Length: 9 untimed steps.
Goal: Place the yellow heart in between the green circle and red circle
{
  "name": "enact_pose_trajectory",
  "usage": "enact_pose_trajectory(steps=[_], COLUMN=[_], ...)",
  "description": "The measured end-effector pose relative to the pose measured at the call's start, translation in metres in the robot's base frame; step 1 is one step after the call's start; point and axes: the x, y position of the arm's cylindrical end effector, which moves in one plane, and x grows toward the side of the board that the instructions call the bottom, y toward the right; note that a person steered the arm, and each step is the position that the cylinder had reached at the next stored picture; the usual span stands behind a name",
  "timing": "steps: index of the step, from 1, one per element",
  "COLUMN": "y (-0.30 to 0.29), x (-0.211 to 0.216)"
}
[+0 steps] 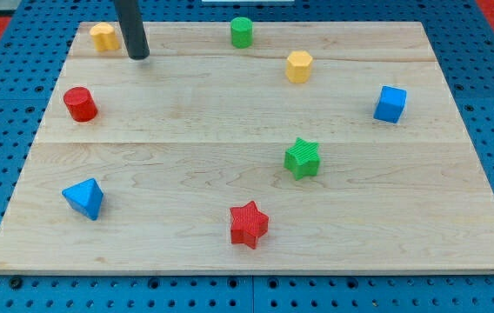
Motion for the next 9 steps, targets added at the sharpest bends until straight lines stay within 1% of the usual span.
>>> enact_pose_trajectory(steps=[1, 3, 4, 5, 7, 8, 9], y=[0.001, -0.117, -0.098, -0.074, 0.004, 0.028, -0.032], x=[-0.053, -0.053, -0.022, -0.028, -0.020, -0.004, -0.015])
